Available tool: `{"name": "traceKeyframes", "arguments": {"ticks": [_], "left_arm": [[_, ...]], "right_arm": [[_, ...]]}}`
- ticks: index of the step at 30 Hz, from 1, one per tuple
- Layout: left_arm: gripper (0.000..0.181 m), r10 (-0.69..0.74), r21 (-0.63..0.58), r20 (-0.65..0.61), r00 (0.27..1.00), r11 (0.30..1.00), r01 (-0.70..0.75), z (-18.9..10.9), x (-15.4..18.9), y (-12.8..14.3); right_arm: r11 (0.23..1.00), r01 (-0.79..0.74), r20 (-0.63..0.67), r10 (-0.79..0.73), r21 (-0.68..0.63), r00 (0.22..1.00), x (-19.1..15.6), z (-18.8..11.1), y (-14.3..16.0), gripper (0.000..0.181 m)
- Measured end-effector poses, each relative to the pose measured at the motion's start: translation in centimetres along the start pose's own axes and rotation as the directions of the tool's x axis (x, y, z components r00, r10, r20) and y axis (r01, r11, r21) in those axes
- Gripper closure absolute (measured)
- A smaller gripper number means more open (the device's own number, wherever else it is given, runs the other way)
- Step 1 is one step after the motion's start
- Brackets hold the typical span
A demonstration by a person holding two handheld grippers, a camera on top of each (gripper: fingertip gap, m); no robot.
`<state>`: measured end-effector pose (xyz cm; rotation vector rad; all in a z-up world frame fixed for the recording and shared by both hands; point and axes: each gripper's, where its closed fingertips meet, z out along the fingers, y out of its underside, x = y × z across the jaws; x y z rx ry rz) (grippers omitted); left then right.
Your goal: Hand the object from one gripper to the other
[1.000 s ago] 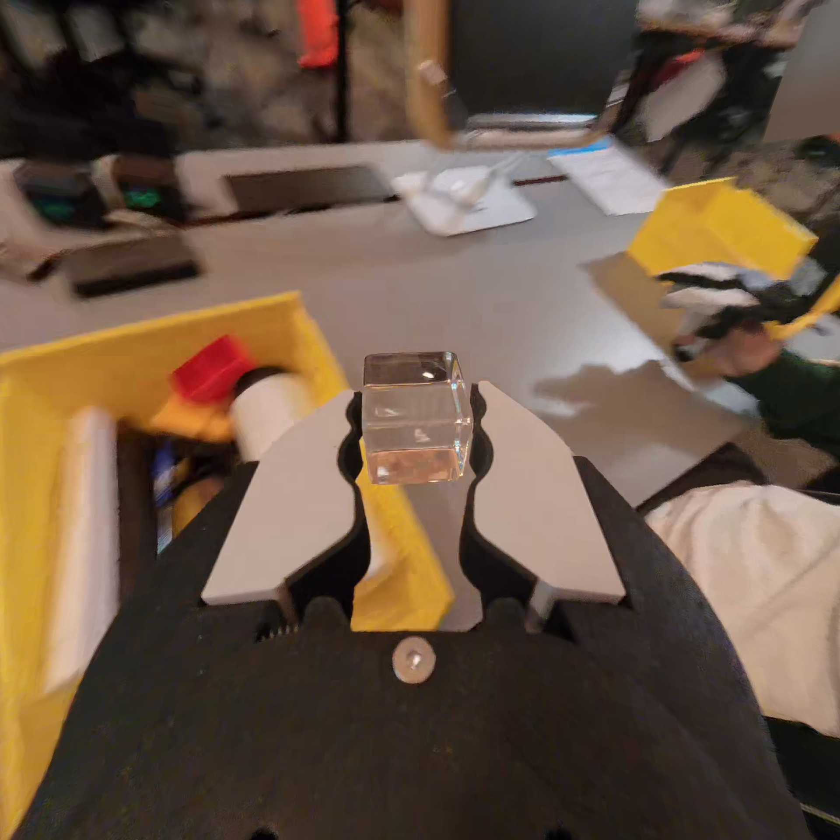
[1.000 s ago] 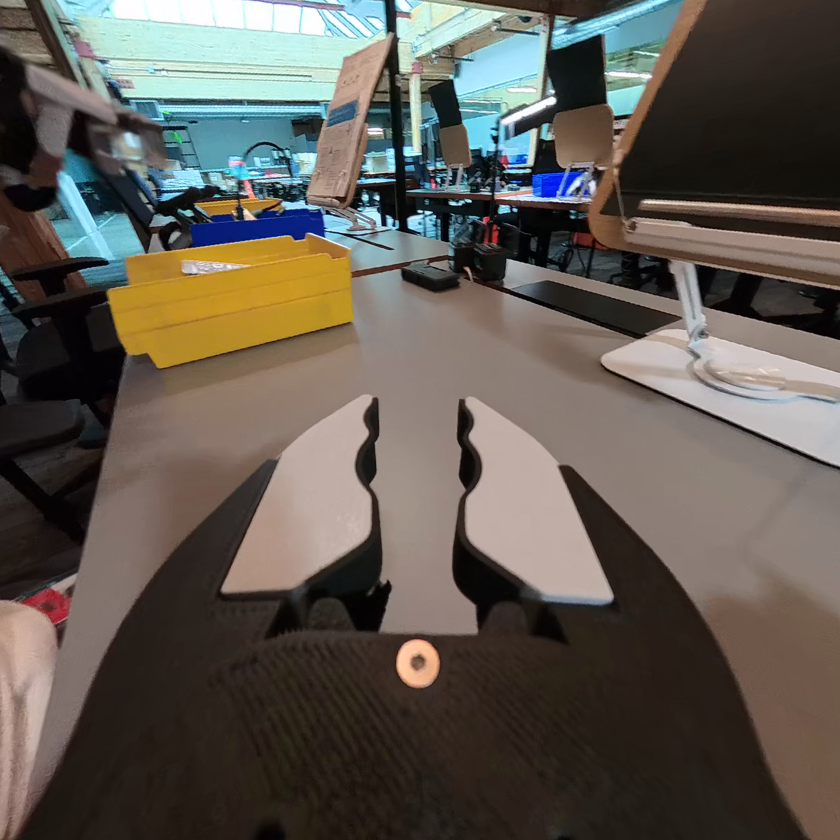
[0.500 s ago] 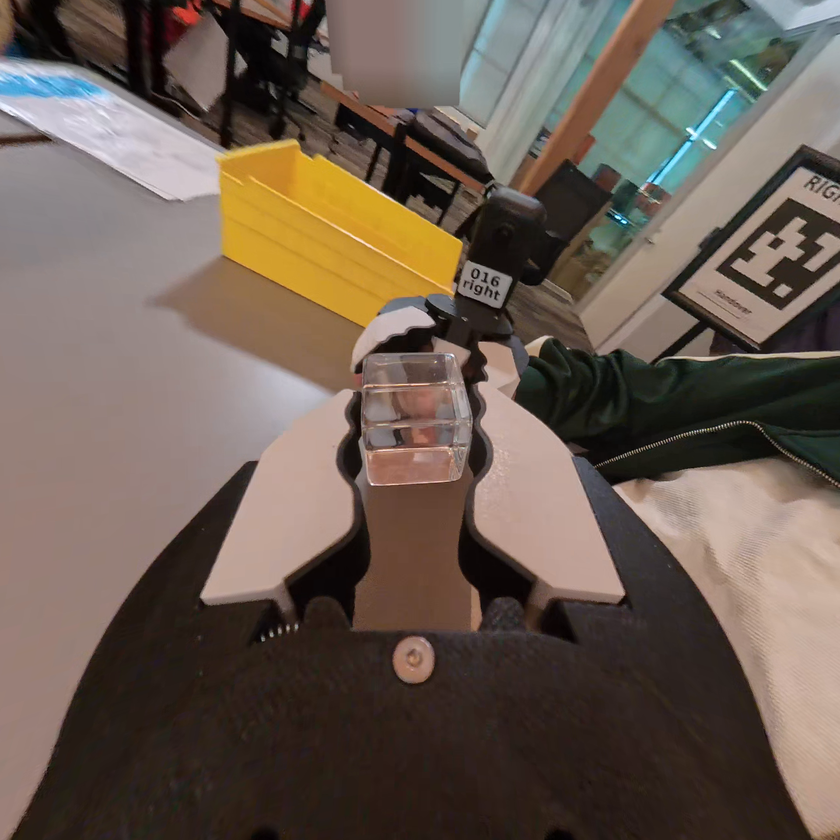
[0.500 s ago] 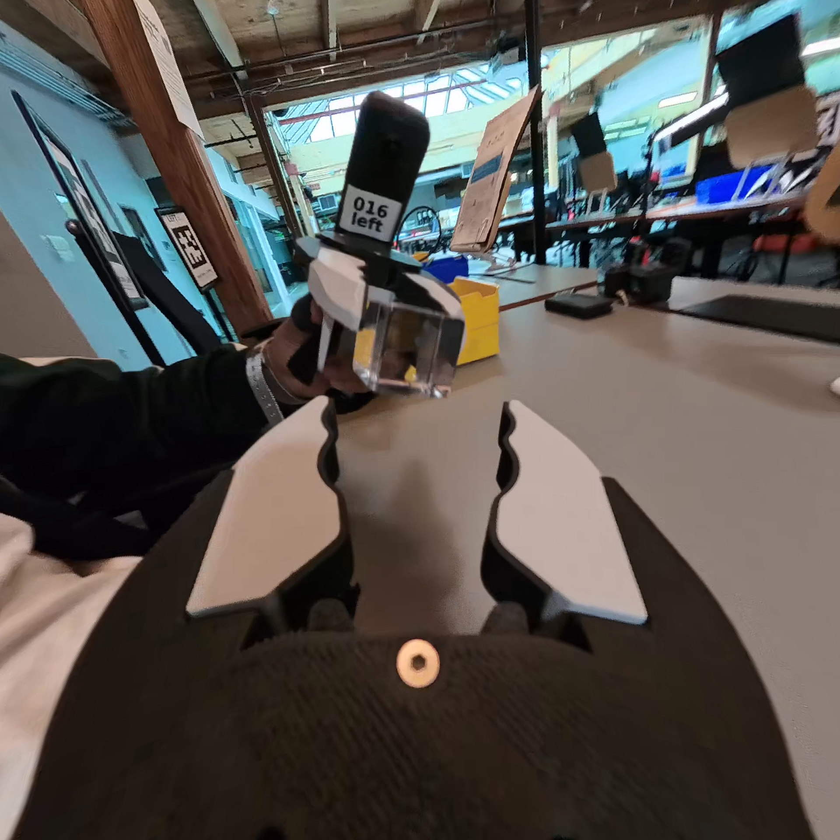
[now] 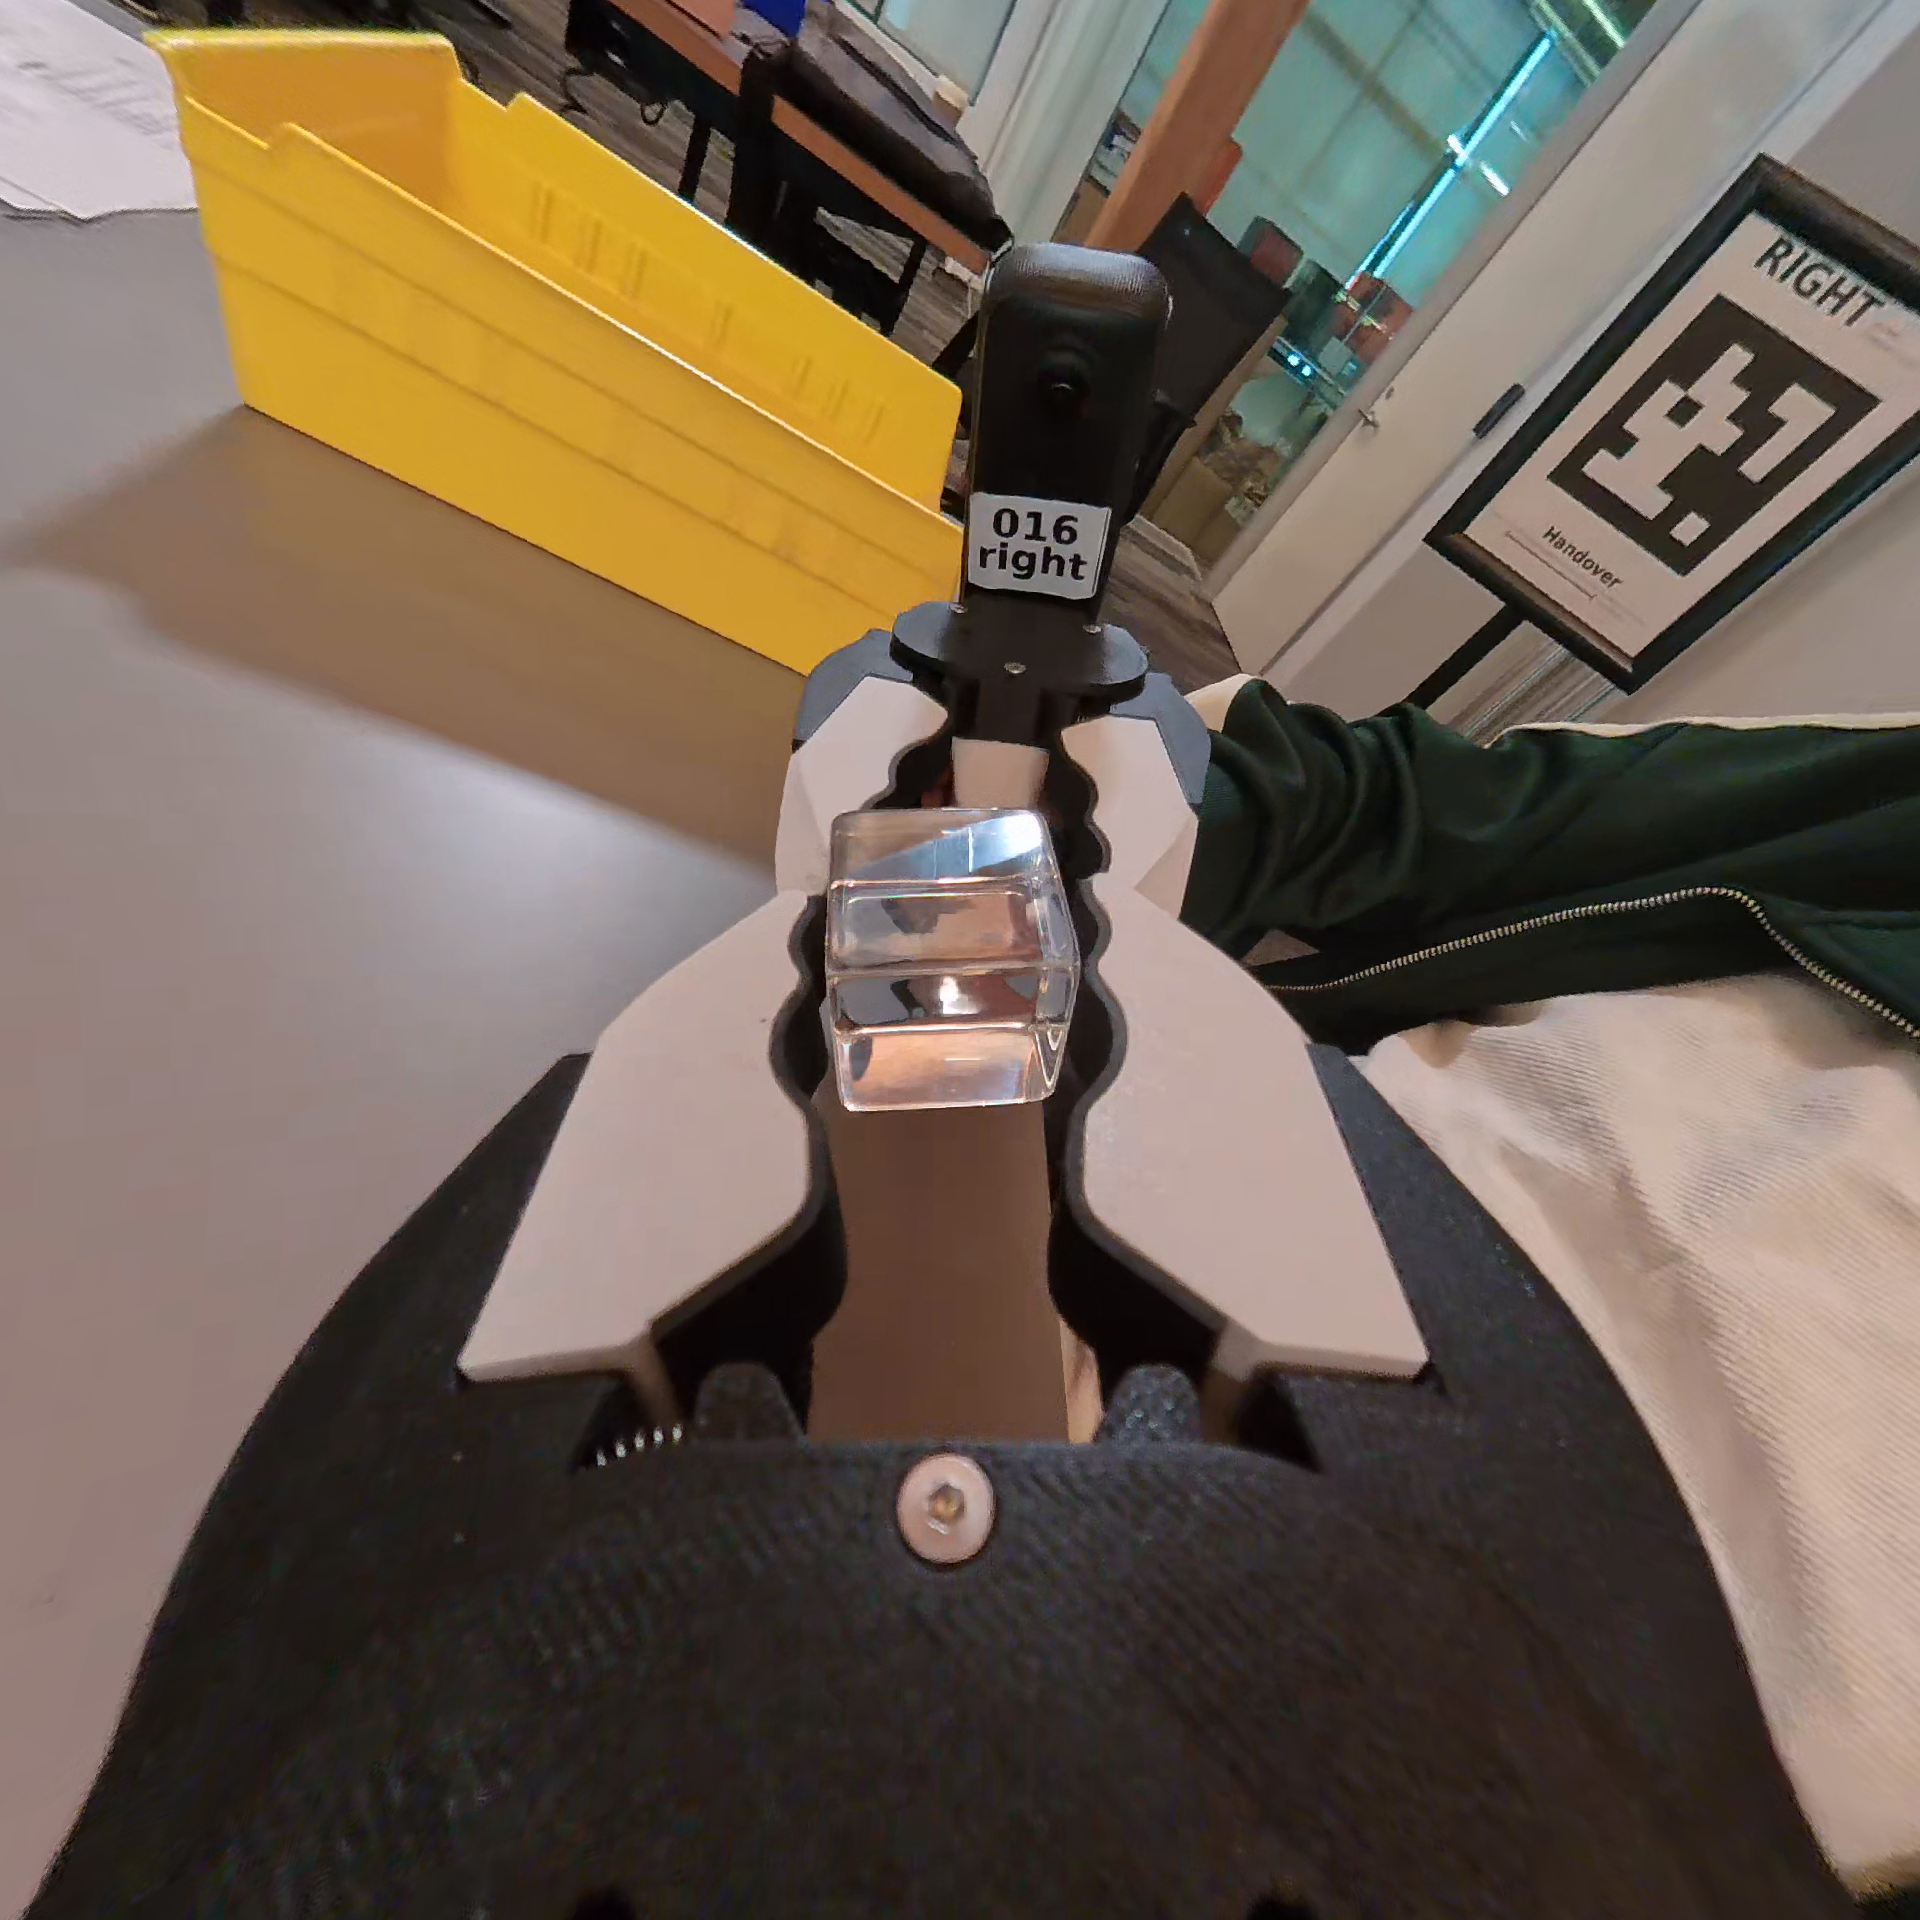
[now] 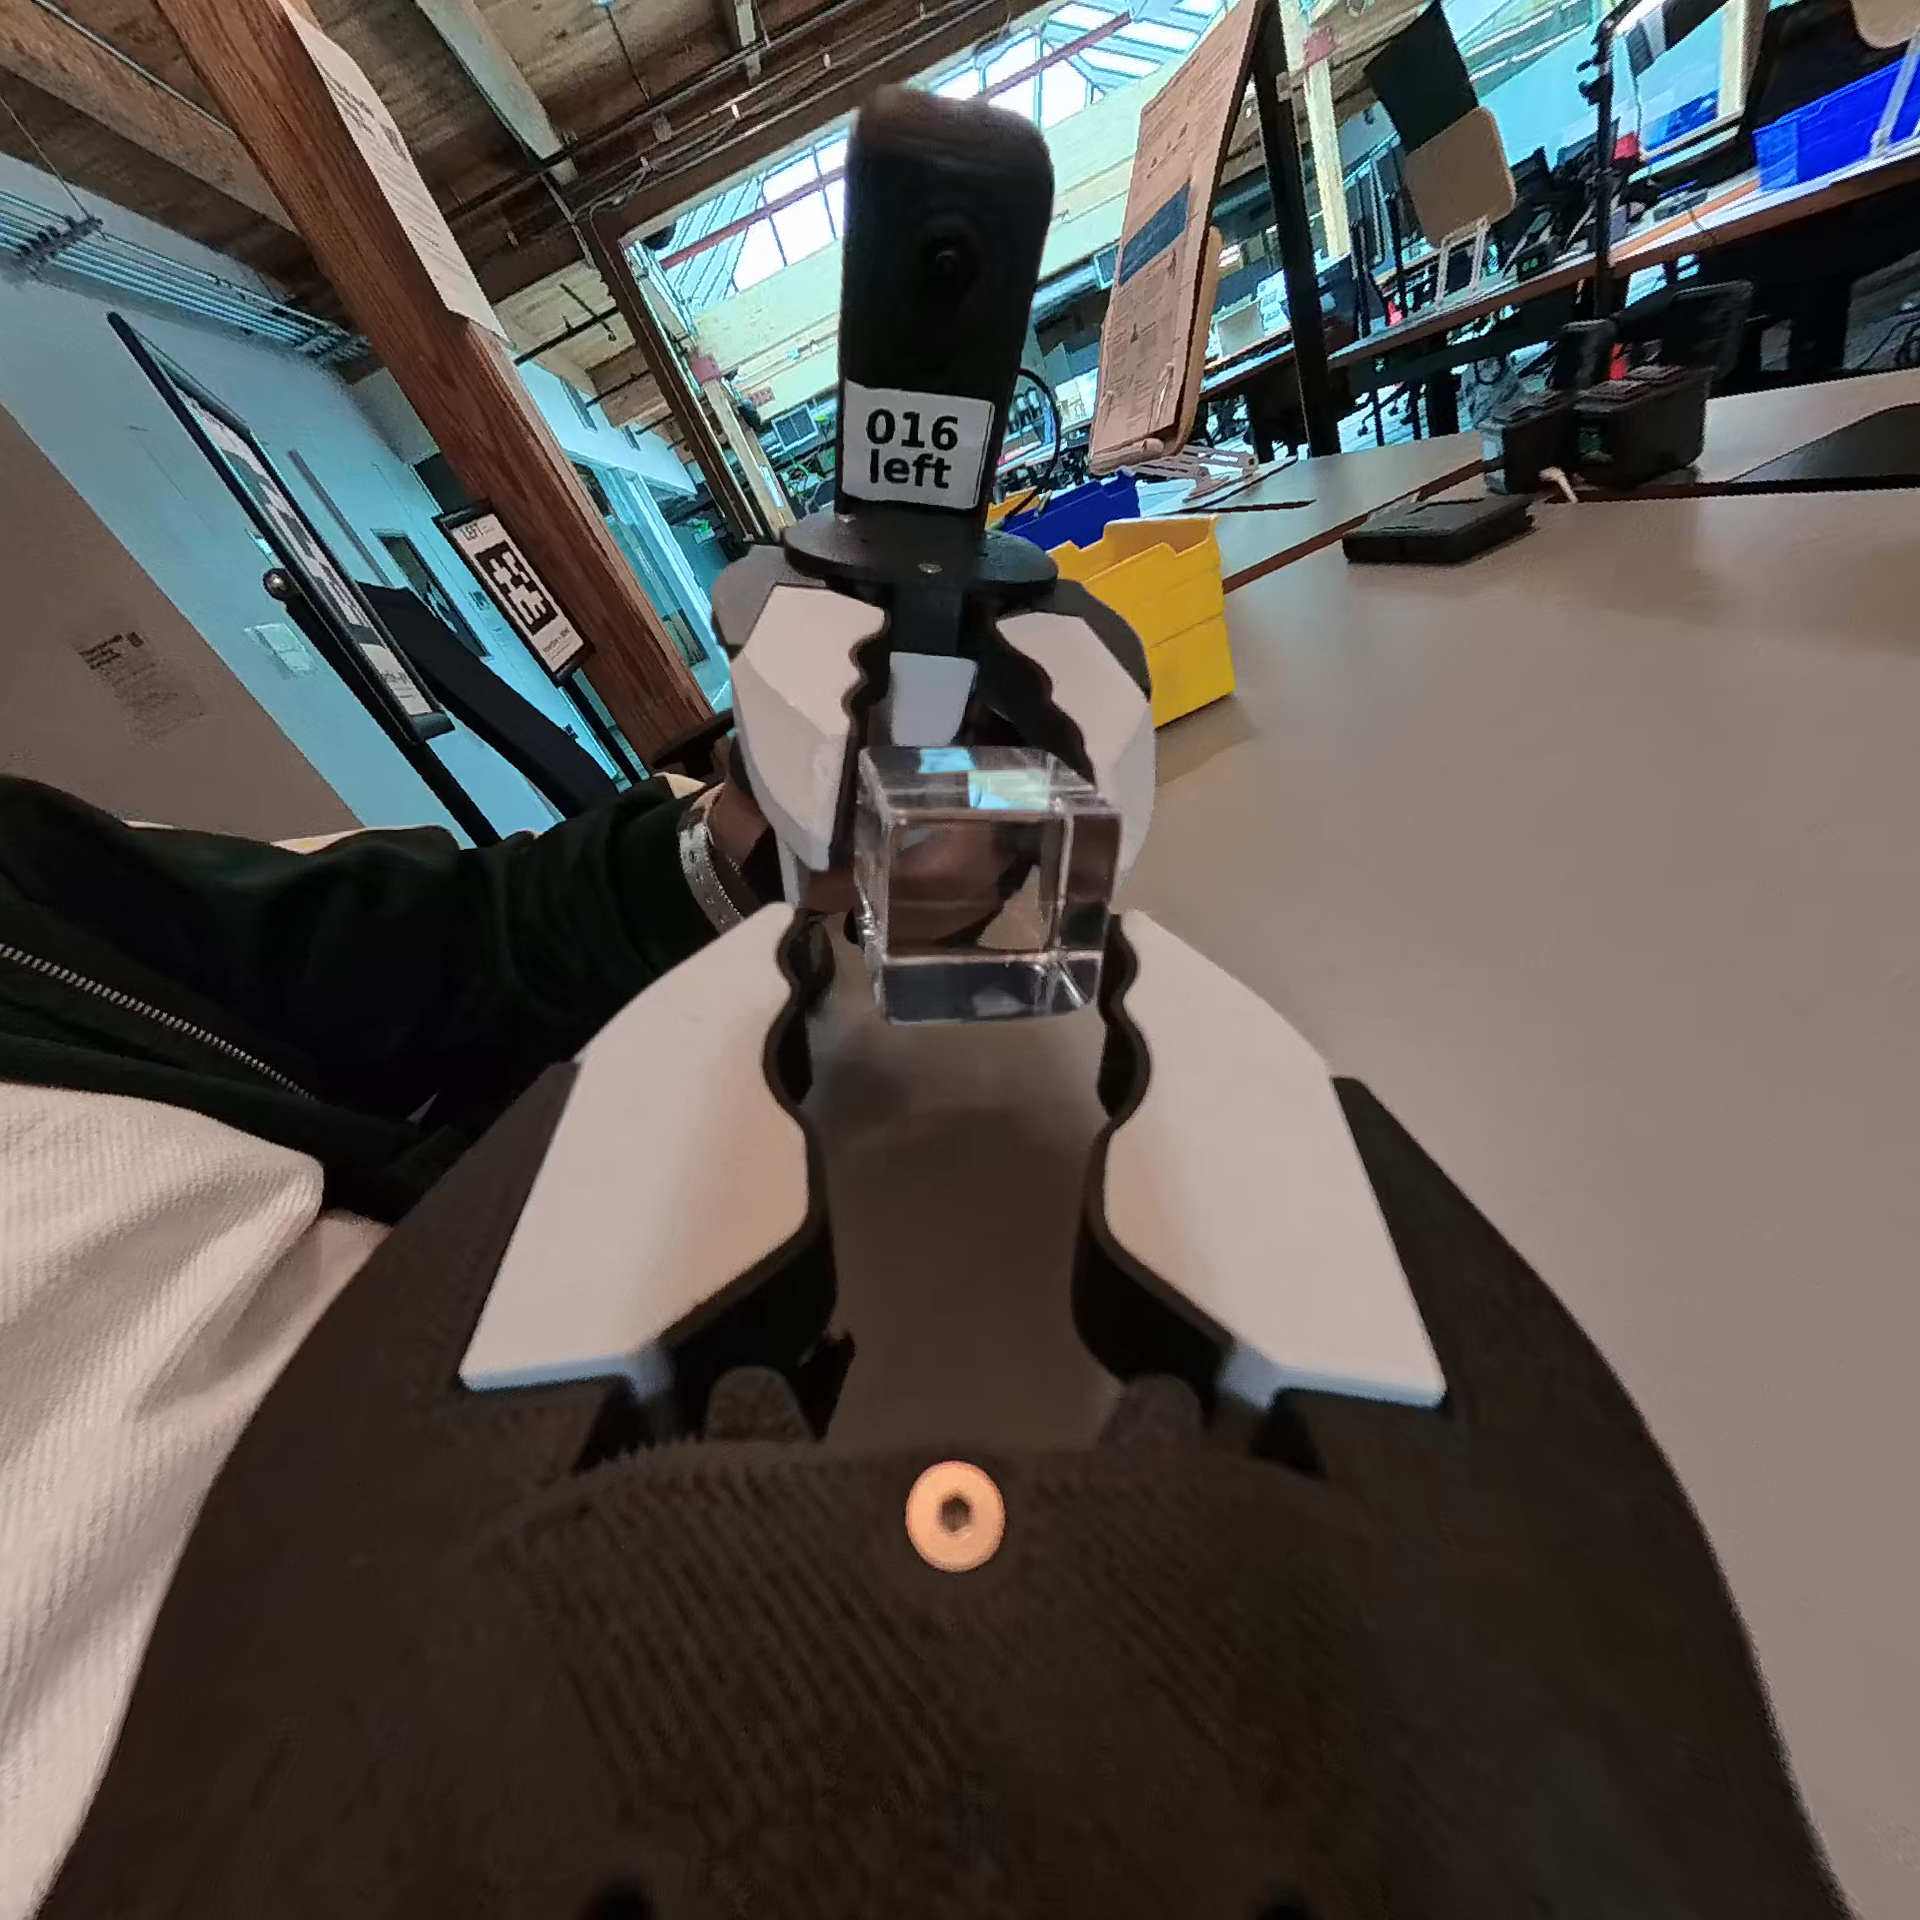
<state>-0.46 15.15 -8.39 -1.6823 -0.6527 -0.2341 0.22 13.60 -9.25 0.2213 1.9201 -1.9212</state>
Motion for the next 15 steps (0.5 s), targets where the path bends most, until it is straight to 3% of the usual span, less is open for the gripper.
{"name": "traceKeyframes", "arguments": {"ticks": [15], "left_arm": [[0.136, -0.016, 0.020, -0.039, 0.999, 1.000, 0.017, 0.48, 0.77, 0.19]], "right_arm": [[0.999, -0.040, 0.064, 0.039, 0.025, 0.997, -0.41, 0.41, 0.26, 0.137]]}}
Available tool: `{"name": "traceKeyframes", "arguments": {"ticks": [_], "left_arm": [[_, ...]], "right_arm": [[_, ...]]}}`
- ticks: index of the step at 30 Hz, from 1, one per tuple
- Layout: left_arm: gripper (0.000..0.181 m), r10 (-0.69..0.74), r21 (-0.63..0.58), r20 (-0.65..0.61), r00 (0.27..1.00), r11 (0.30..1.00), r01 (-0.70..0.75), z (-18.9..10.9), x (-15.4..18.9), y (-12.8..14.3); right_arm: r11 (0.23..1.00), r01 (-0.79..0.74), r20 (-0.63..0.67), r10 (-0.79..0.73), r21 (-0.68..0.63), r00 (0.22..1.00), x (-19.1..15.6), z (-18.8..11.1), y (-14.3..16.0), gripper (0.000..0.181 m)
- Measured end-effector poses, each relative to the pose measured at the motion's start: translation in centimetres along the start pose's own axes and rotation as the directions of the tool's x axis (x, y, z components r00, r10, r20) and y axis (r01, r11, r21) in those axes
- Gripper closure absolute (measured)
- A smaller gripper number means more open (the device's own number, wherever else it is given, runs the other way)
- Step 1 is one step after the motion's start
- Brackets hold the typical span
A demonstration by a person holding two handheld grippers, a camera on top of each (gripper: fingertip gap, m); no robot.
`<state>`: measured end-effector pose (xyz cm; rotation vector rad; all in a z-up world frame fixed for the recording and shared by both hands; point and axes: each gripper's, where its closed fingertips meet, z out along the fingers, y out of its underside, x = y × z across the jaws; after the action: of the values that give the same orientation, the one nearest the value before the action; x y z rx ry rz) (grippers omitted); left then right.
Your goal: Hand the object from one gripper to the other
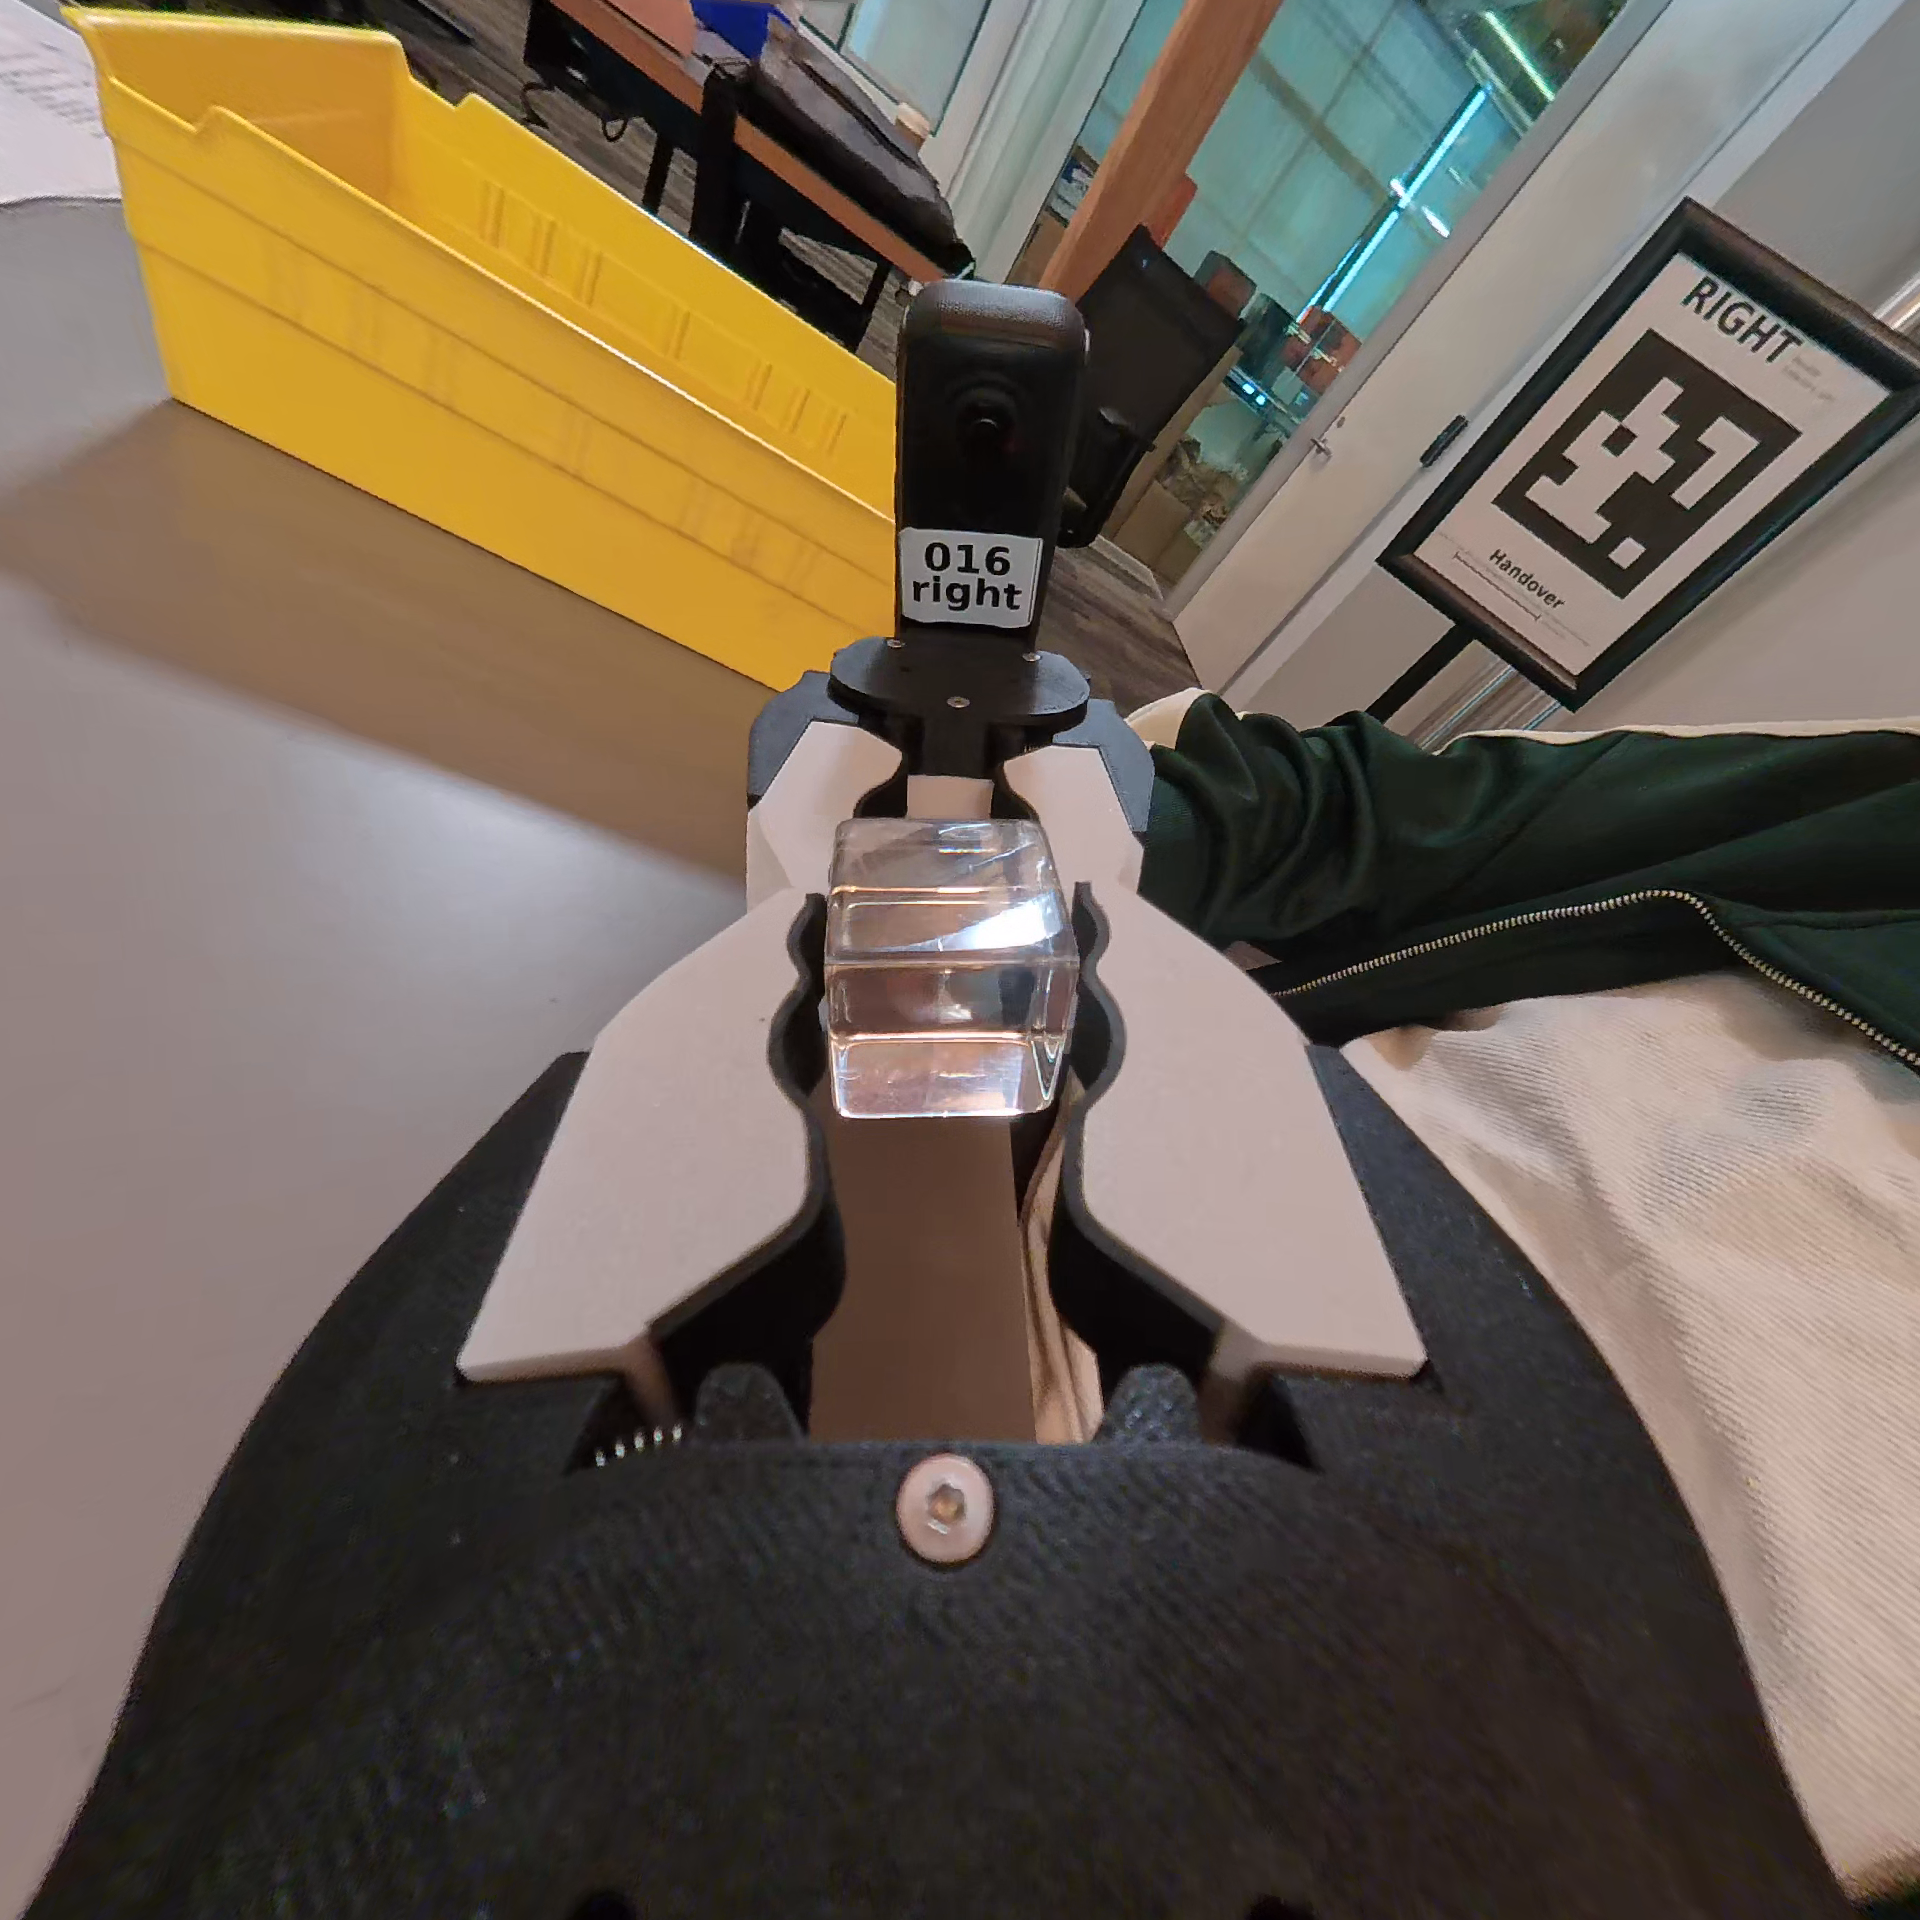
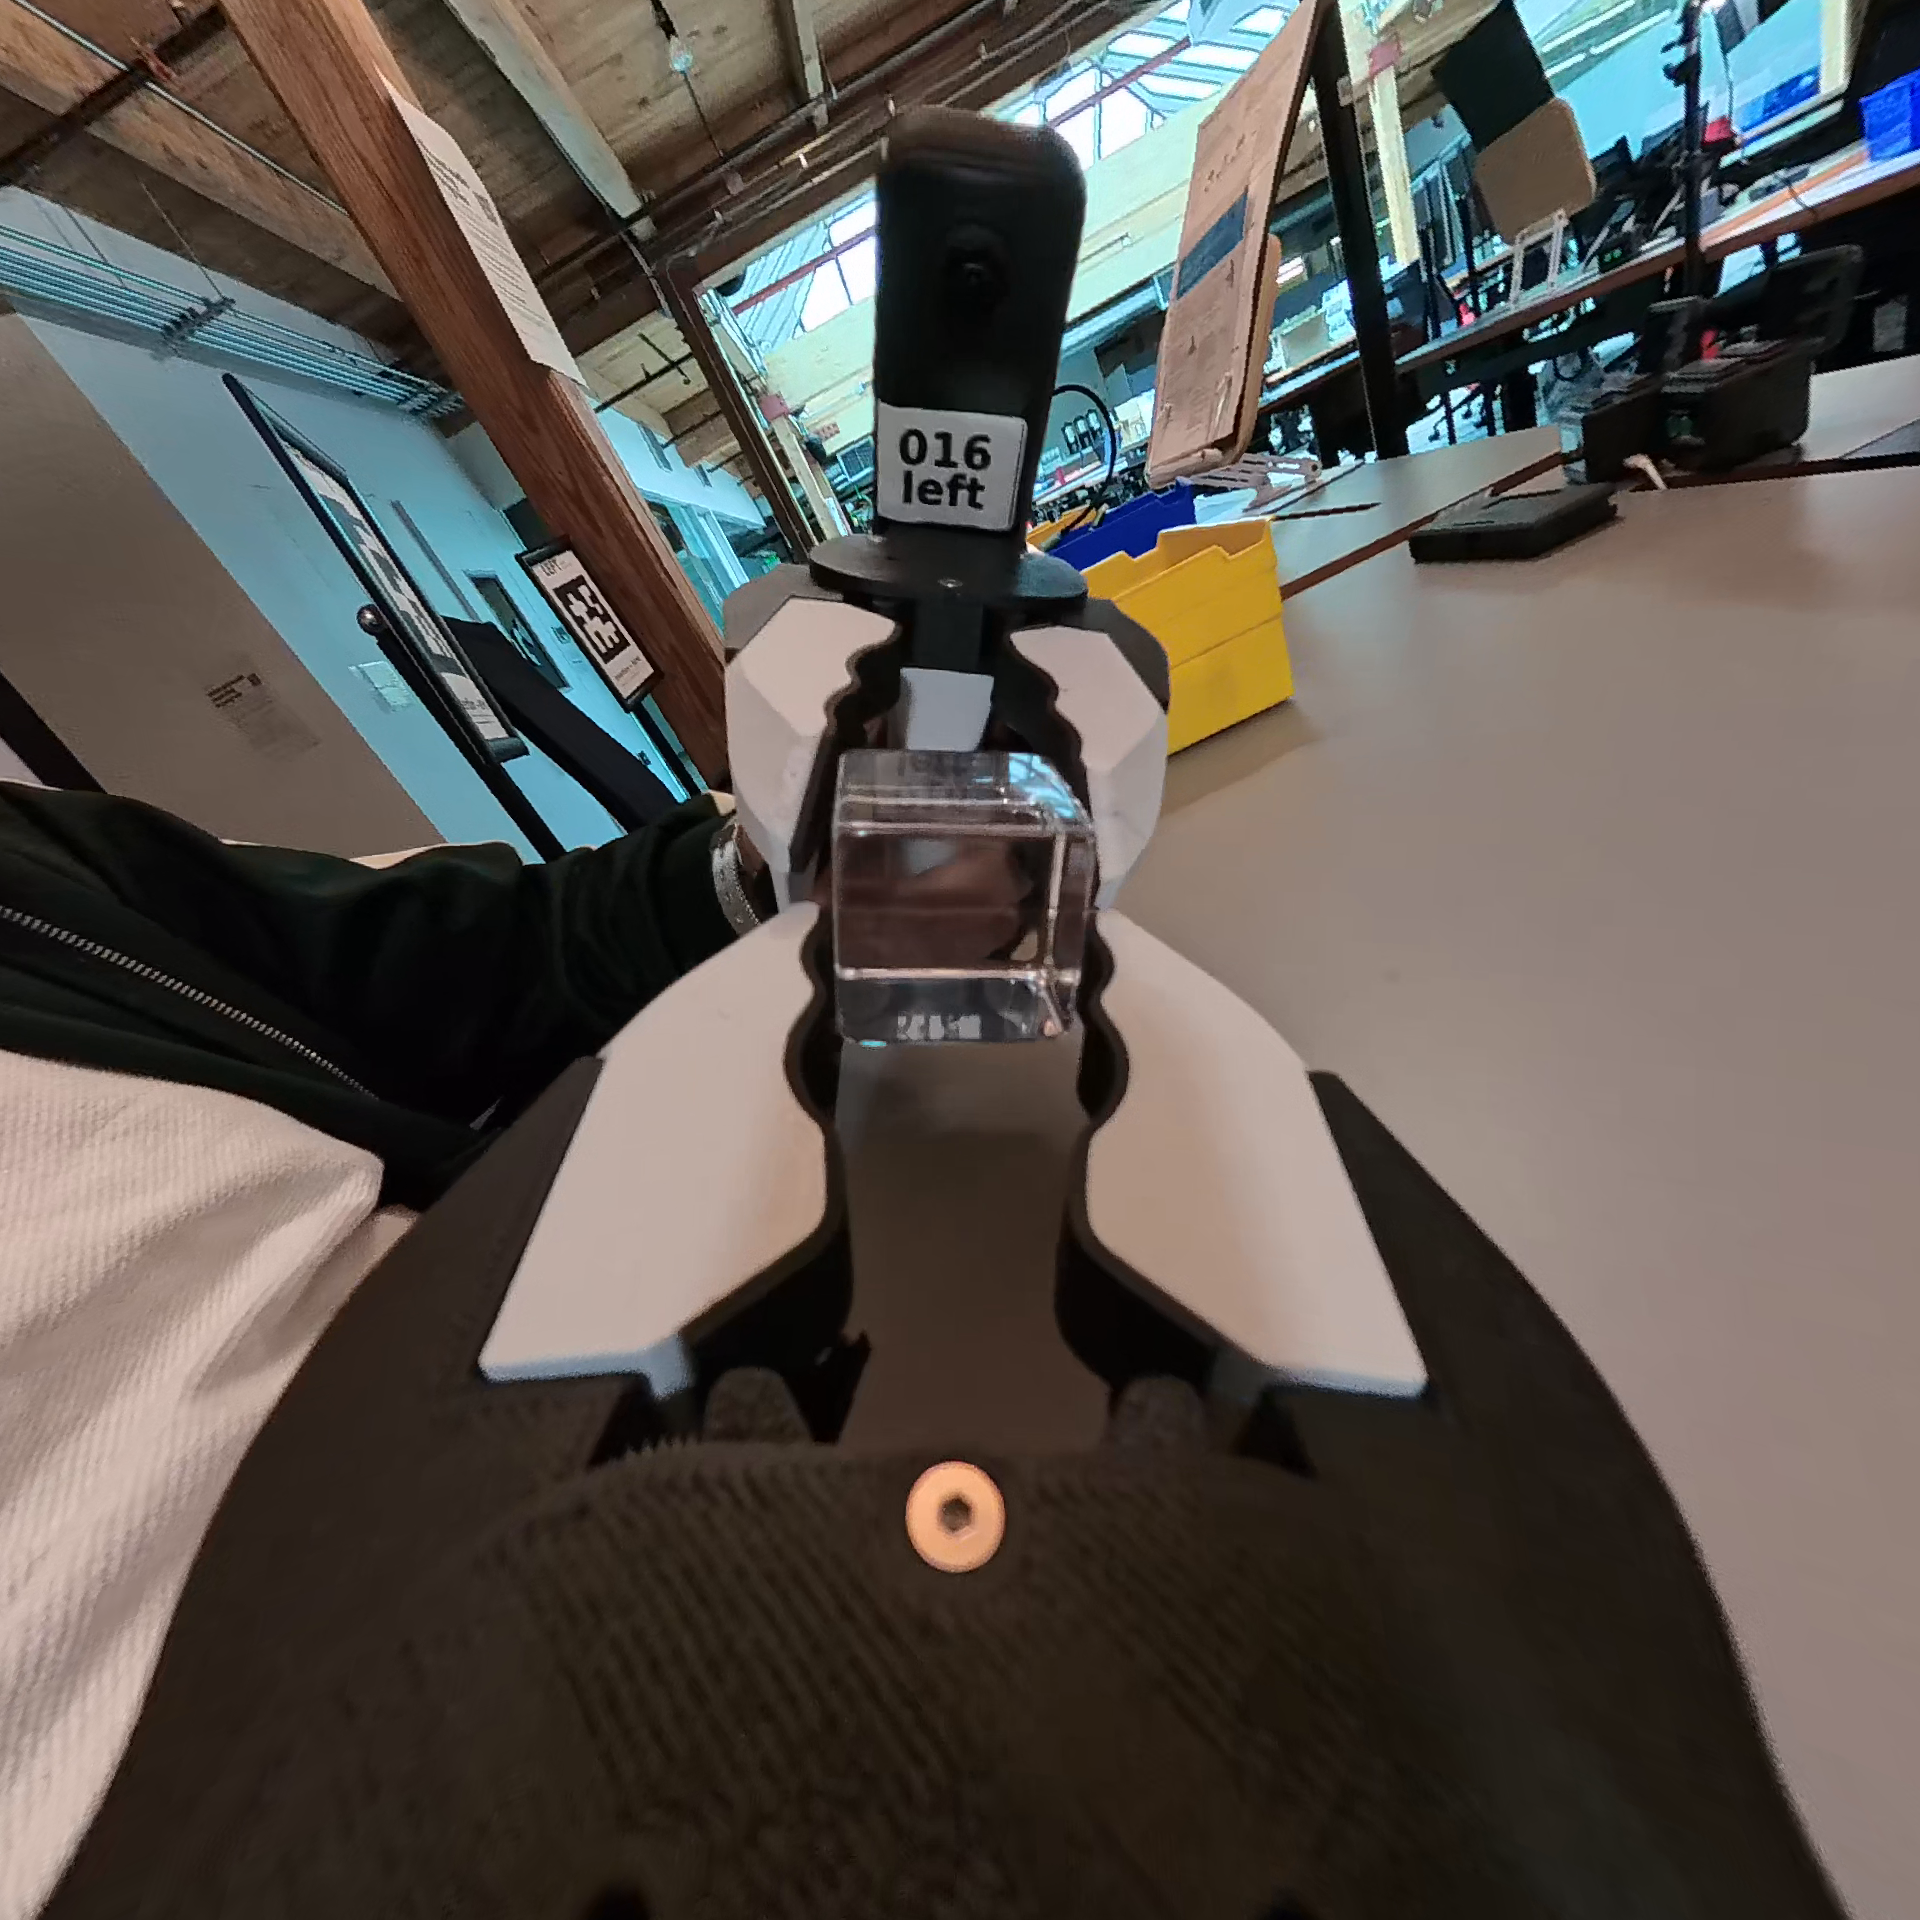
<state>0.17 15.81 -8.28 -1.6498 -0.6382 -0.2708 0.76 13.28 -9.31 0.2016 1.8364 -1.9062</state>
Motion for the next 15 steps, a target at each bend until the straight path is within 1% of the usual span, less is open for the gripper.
{"name": "traceKeyframes", "arguments": {"ticks": [9, 13, 15], "left_arm": [[0.136, -0.014, 0.033, -0.014, 1.000, 0.999, 0.015, 0.1, 0.0, -0.2], [0.135, -0.015, 0.097, -0.033, 0.999, 0.995, 0.018, 0.0, 0.0, -0.7], [0.126, -0.014, 0.170, -0.043, 0.999, 0.985, 0.021, -0.5, 0.1, -1.7]], "right_arm": [[1.000, -0.026, -0.004, 0.026, 0.015, 1.000, 0.2, 0.0, -0.2, 0.137], [0.998, -0.052, -0.009, 0.052, 0.027, 0.999, 0.4, -0.3, -0.6, 0.137], [0.998, -0.057, -0.018, 0.057, 0.030, 0.998, 0.7, -0.6, -0.7, 0.137]]}}
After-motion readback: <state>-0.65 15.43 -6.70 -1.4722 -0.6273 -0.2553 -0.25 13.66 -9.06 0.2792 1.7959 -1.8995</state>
